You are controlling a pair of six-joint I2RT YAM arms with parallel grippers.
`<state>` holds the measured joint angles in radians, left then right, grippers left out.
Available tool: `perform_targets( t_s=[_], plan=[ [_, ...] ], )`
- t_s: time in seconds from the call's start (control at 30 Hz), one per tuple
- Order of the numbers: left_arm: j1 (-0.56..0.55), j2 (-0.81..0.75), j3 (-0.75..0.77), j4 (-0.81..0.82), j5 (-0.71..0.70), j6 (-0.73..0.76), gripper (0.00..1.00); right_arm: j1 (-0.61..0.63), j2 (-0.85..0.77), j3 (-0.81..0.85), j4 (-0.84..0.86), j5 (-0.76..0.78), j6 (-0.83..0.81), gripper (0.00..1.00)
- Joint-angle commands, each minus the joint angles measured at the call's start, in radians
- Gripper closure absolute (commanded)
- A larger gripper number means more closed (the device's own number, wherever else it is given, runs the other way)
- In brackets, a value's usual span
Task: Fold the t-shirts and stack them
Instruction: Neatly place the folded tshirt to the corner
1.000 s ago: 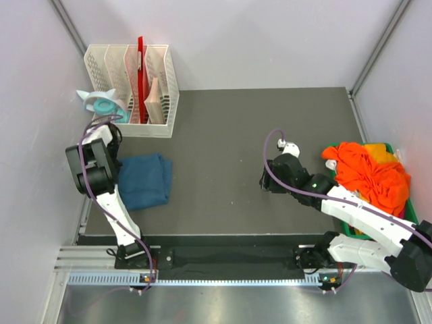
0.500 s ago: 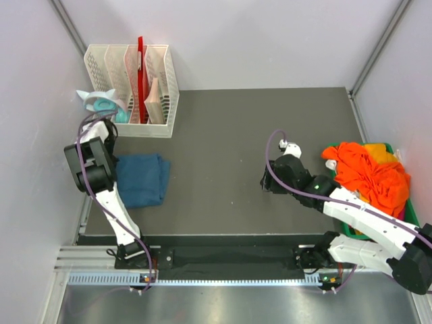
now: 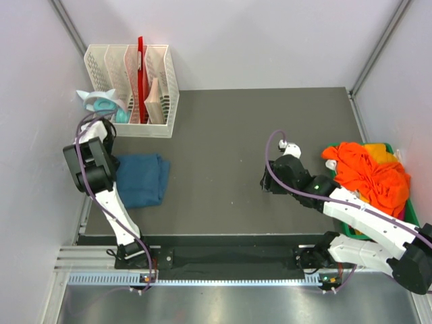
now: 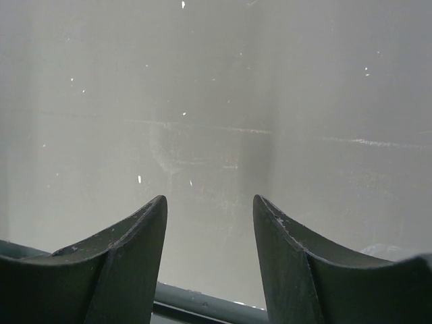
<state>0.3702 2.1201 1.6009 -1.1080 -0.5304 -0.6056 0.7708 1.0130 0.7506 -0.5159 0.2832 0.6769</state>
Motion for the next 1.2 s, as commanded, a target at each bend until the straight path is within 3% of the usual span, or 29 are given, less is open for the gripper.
perform_targets(
  t_s=[0.0, 0.07, 0.37, 0.57, 0.6, 0.67, 0.7, 0.87, 1.0, 1.1, 1.17],
  plan=[
    [-0.033, -0.112, 0.025, -0.022, -0.014, -0.028, 0.08, 0.025, -0.007, 0.0, 0.046, 0.002, 0.001, 0.46],
    [-0.05, -0.152, 0.021, -0.026, -0.025, -0.034, 0.01, 0.03, -0.004, -0.002, 0.051, 0.002, 0.007, 0.46],
    [-0.235, -0.474, -0.114, -0.026, -0.062, -0.103, 0.01, 0.067, 0.012, -0.02, 0.085, 0.02, 0.03, 0.46],
    [-0.641, -0.779, -0.352, 0.183, 0.075, -0.151, 0.02, 0.07, 0.009, -0.011, 0.079, 0.08, -0.022, 0.46],
    [-0.768, -0.836, -0.398, 0.2, 0.06, -0.173, 0.01, 0.071, 0.006, -0.002, 0.065, 0.092, -0.03, 0.46],
    [-0.888, -0.859, -0.427, 0.241, 0.038, -0.221, 0.01, 0.07, 0.001, 0.012, 0.048, 0.138, -0.051, 0.45],
    [-0.998, -0.848, -0.435, 0.232, -0.02, -0.246, 0.01, 0.071, 0.002, 0.027, 0.034, 0.149, -0.057, 0.45],
    [-1.246, -0.656, -0.368, 0.062, -0.155, -0.356, 0.01, 0.07, 0.019, 0.059, -0.001, 0.195, -0.068, 0.45],
    [-1.474, -0.409, -0.181, -0.108, -0.29, -0.451, 0.01, 0.071, 0.021, 0.067, -0.025, 0.211, -0.033, 0.45],
    [-1.58, -0.356, -0.121, -0.107, -0.336, -0.465, 0.01, 0.081, 0.032, 0.082, -0.047, 0.224, -0.004, 0.45],
    [-1.603, -0.37, -0.134, -0.043, -0.291, -0.416, 0.01, 0.085, 0.042, 0.093, -0.059, 0.246, 0.016, 0.45]
  ],
)
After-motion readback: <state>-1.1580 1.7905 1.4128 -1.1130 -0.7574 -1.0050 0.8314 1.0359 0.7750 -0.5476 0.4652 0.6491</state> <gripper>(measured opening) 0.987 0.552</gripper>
